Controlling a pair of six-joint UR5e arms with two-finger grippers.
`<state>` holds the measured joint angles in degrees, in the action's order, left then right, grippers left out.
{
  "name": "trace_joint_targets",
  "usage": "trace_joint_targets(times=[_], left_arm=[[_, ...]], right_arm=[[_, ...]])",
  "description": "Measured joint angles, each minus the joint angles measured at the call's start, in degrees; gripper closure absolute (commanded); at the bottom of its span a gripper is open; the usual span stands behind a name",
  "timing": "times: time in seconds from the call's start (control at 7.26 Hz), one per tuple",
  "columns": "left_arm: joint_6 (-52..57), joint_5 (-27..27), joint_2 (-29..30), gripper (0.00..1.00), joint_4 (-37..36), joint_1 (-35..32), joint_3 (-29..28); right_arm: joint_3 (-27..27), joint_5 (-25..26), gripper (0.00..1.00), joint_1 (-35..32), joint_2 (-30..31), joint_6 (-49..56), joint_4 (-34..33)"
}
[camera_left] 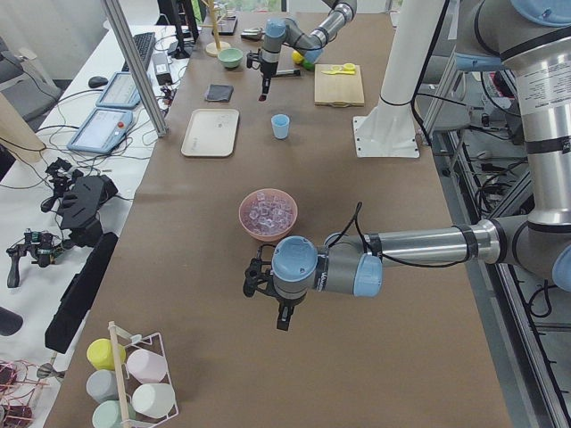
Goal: Mash ice and strawberries in cup
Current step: 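Carry the strawberry with the right gripper over the light-blue cup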
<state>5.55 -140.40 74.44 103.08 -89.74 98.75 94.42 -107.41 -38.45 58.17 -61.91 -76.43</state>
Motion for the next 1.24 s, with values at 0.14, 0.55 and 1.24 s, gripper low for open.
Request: trace_joint_targets(times=[0.14, 0.55, 1.24], left_arm=[[0.0, 0.0, 0.1, 0.01, 0.0, -0.1, 0.1], [0.0, 0.1, 0.7, 0.01, 0.2, -0.4, 0.3], [0.0, 0.1, 0.9, 0.01, 1.0, -0.4, 0.3]], right_arm=[[1.9, -0.2, 1.00, 1.1, -2.8, -0.6, -2.9], [4.1, 0.3, 1.00, 4.9, -10.8, -5.0, -10.2], [4.0, 2.0, 0.01, 8.6, -10.9, -6.0, -10.9]])
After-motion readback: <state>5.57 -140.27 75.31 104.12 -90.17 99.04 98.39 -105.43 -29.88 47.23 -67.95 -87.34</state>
